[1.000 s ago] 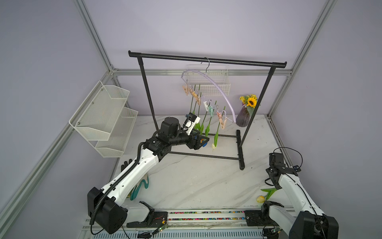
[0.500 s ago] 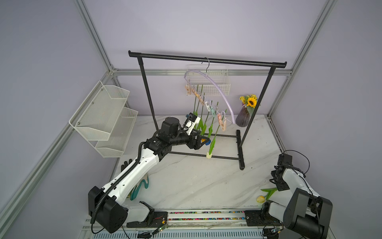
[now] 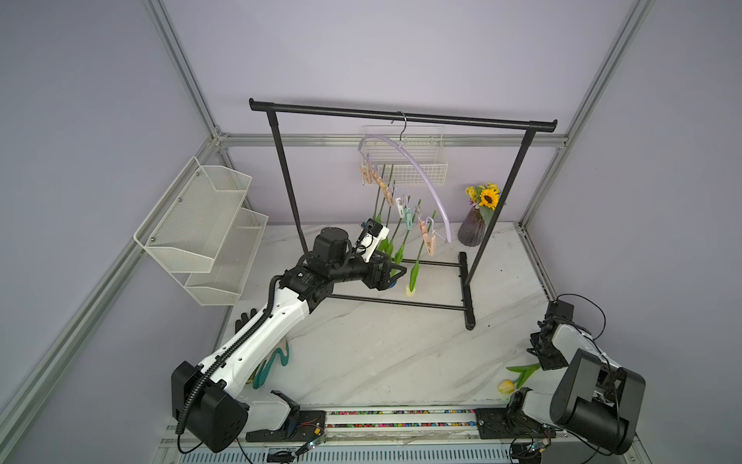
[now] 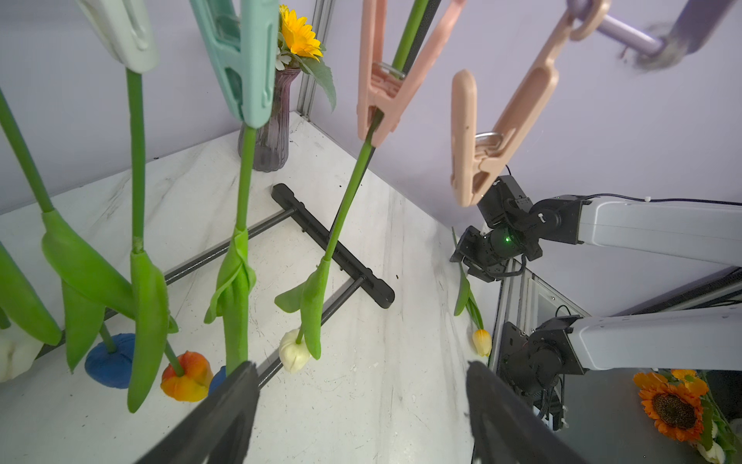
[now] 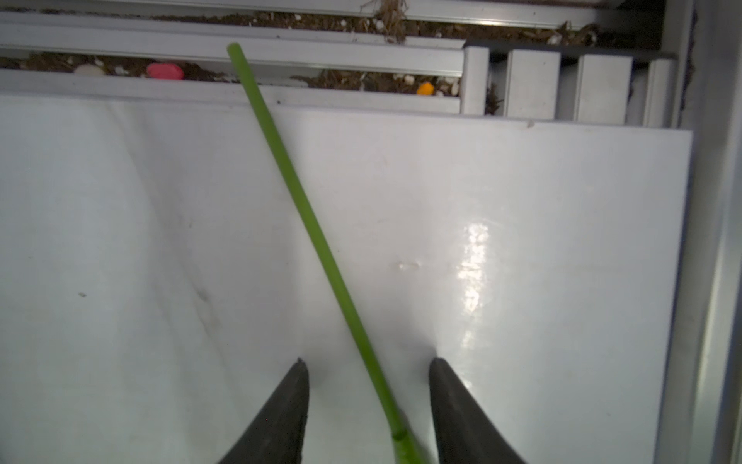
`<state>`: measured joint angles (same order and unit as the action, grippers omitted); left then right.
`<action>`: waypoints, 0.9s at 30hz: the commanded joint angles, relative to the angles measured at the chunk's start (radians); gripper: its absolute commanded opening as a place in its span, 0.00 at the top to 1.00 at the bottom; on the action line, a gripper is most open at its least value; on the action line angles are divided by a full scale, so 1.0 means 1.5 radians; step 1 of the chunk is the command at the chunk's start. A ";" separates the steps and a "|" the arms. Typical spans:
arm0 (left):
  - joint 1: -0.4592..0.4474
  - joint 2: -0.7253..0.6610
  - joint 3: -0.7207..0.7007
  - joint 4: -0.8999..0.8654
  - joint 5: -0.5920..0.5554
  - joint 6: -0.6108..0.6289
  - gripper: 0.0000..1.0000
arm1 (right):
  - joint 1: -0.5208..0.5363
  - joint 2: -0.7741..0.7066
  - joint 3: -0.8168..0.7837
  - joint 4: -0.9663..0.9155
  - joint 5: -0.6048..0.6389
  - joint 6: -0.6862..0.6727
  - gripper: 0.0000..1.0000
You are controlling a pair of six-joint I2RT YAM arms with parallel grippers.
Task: Dry the flowers on a clothes hanger
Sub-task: Pick up the flower at the center of the board.
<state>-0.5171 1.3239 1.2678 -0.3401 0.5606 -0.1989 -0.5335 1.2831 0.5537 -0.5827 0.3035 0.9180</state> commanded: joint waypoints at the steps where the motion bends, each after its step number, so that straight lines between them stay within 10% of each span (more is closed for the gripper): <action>1: 0.004 -0.003 0.019 0.014 0.000 -0.005 0.19 | -0.003 0.018 0.009 0.020 -0.023 -0.012 0.52; 14: 0.004 -0.005 0.021 0.015 -0.001 -0.005 0.18 | -0.004 0.050 -0.005 0.059 -0.079 -0.040 0.87; 27: 0.004 -0.002 0.032 0.008 -0.007 0.003 0.18 | -0.005 -0.039 -0.014 0.102 -0.129 -0.072 1.00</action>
<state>-0.5171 1.3243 1.2709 -0.3408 0.5564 -0.1982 -0.5388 1.2678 0.5388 -0.4374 0.1570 0.8410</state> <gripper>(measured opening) 0.819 0.039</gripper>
